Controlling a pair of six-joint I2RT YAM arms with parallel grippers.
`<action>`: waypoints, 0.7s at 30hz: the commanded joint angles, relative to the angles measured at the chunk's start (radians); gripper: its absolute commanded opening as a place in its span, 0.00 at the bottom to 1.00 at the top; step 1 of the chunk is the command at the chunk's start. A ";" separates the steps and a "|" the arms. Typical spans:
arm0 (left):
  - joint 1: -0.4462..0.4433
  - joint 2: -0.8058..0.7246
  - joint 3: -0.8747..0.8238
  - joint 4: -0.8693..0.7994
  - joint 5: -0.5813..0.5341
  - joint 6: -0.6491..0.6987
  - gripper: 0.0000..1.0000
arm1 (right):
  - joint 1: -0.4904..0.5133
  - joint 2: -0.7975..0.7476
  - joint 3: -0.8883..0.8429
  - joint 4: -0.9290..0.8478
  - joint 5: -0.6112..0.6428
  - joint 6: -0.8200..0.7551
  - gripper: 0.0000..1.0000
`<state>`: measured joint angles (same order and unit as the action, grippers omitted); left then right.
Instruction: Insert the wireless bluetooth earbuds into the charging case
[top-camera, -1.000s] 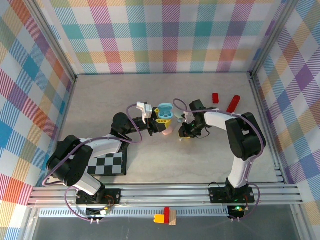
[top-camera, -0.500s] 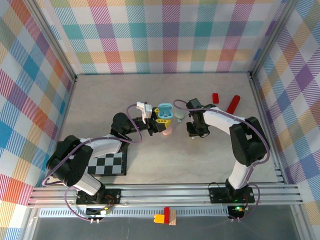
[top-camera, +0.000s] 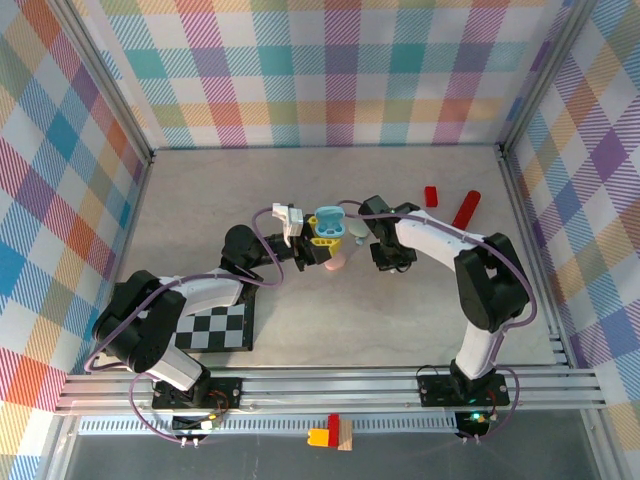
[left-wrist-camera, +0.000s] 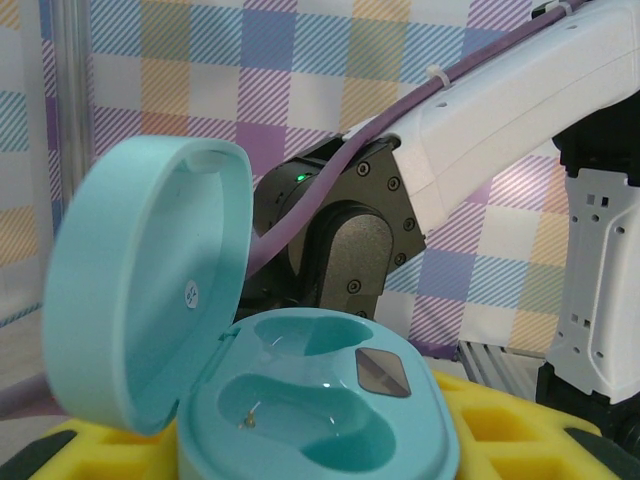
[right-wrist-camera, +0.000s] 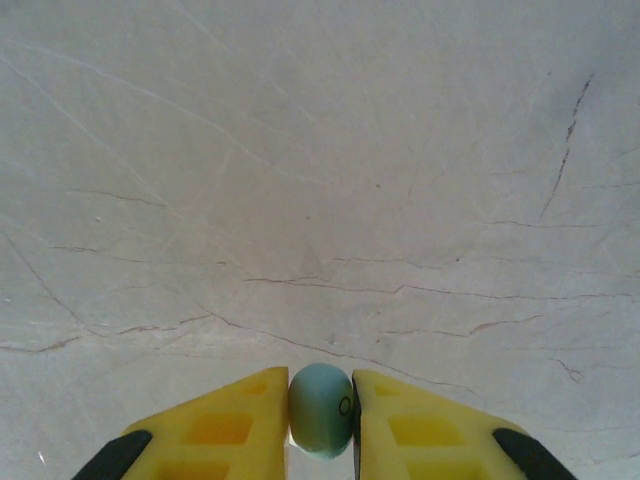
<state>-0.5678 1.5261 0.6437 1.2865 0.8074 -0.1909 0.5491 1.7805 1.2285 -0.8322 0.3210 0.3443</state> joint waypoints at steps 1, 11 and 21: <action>0.019 -0.024 -0.006 0.053 0.027 -0.002 0.42 | -0.012 -0.101 -0.047 0.047 -0.080 0.007 0.21; 0.020 -0.009 -0.010 0.053 0.029 0.010 0.42 | -0.080 -0.437 -0.083 0.126 -0.286 -0.015 0.21; 0.022 0.016 -0.007 0.053 0.034 0.024 0.42 | -0.013 -0.581 0.116 0.040 -0.382 -0.130 0.21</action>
<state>-0.5602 1.5307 0.6437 1.2865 0.8146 -0.1890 0.5026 1.2194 1.2697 -0.7528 -0.0208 0.2760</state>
